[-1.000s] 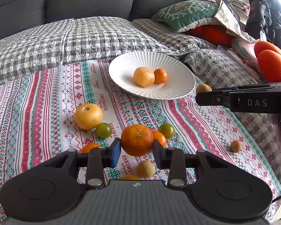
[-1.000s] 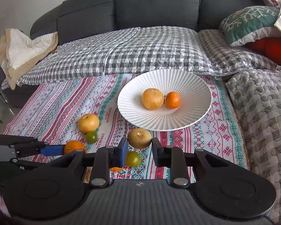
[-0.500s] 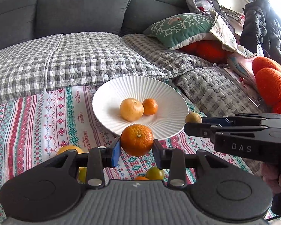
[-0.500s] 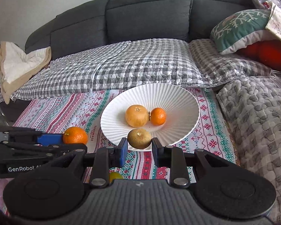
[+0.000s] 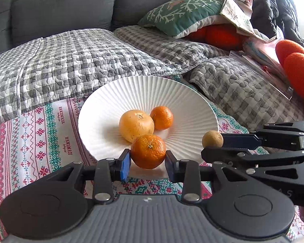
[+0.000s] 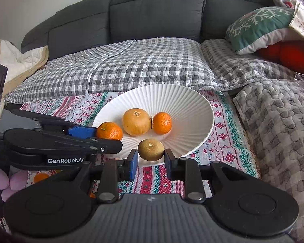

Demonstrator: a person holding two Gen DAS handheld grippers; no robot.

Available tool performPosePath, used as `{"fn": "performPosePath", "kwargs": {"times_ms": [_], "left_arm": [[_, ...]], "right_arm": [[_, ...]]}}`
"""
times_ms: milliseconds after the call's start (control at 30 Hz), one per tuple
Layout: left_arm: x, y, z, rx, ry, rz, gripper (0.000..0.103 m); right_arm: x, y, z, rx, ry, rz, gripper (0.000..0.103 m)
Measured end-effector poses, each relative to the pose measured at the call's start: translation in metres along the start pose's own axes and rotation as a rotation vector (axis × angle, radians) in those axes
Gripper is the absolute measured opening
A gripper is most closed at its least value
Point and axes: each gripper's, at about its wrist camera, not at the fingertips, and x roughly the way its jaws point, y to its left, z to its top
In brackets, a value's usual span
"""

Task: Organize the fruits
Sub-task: 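Carry the tangerine with the left tool while the right tool carries the brown fruit to the bowl, then open the left tool over the bowl while the right tool releases the brown fruit beside it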

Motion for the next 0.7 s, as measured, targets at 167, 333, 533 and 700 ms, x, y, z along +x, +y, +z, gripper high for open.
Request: {"fn": "performPosePath", "kwargs": {"times_ms": [167, 333, 533, 700], "left_arm": [[0.012, -0.004, 0.005, 0.086, 0.031, 0.006, 0.03], [0.017, -0.006, 0.01, 0.144, 0.046, 0.008, 0.03], [0.02, -0.004, 0.012, 0.155, 0.054, 0.017, 0.03], [0.02, -0.004, 0.012, 0.163, 0.051, 0.021, 0.031]], "right_arm": [[0.008, 0.004, 0.0, -0.018, 0.006, -0.019, 0.025], [0.013, 0.006, -0.002, -0.048, 0.007, -0.035, 0.025], [0.013, 0.006, -0.002, -0.056, 0.007, -0.036, 0.026], [0.011, 0.008, -0.002, -0.07, 0.008, -0.034, 0.029]]}}
